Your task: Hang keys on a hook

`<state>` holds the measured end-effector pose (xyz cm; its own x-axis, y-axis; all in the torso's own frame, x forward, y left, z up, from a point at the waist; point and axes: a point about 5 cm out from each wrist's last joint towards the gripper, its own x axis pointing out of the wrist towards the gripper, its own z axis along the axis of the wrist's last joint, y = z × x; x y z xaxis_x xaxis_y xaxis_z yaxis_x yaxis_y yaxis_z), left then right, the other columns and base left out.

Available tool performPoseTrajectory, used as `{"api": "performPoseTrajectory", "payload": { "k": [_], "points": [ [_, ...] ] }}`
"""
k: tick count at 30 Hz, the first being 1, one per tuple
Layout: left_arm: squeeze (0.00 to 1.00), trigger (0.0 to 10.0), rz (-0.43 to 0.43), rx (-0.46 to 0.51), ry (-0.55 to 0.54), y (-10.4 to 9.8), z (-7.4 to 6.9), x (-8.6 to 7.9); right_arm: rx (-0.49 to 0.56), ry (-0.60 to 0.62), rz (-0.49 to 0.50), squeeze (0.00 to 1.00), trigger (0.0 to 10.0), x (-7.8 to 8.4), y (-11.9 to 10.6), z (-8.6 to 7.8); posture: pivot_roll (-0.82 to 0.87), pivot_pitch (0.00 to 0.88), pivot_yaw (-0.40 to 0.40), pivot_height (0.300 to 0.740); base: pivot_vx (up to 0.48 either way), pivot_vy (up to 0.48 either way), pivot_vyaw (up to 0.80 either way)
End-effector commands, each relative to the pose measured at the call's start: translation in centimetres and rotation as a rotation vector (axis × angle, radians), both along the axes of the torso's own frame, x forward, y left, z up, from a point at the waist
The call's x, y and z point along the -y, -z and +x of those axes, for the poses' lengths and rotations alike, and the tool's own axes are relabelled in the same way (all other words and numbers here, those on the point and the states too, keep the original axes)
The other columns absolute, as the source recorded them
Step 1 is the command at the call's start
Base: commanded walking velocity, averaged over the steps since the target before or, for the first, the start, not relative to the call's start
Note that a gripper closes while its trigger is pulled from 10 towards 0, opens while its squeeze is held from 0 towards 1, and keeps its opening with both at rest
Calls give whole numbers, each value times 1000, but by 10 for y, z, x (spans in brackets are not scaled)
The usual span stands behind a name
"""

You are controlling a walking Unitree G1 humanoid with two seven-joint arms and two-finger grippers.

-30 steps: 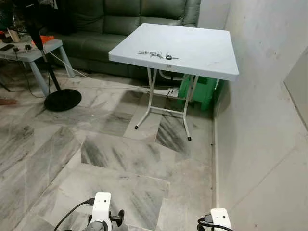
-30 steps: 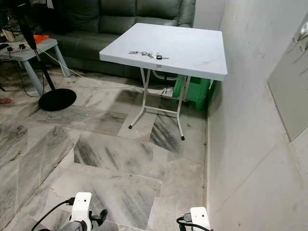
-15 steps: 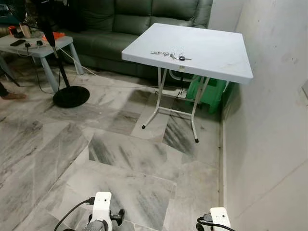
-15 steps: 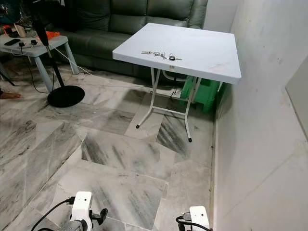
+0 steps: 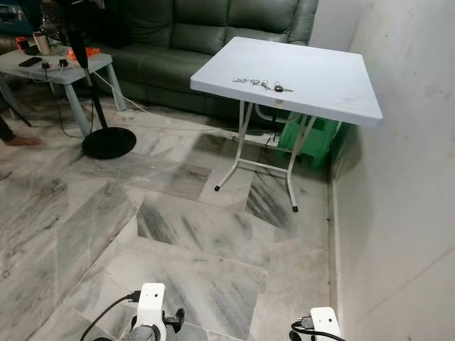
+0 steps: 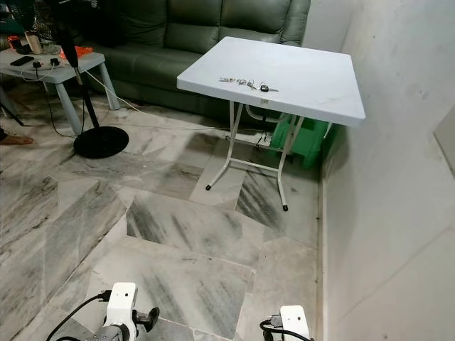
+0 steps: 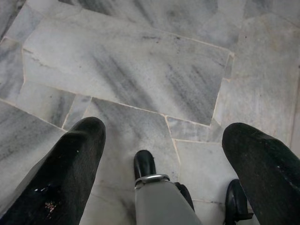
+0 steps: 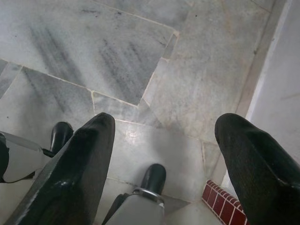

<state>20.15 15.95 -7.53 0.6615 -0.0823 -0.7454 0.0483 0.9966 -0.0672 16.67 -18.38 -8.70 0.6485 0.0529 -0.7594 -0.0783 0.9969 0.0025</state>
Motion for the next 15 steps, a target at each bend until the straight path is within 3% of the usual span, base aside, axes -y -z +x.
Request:
{"api": "performPoseTrajectory", "payload": {
  "k": [1,15],
  "points": [
    [0,10000,-6,6,-2,-1,2,1,13,9,-7,0,10000,4,-2,3,-14,0,-49,740,0,371,0],
    [0,10000,-10,20,-1,-3,5,3,11,8,-9,0,10000,4,-2,2,-13,0,-52,740,0,374,0]
  ]
}}
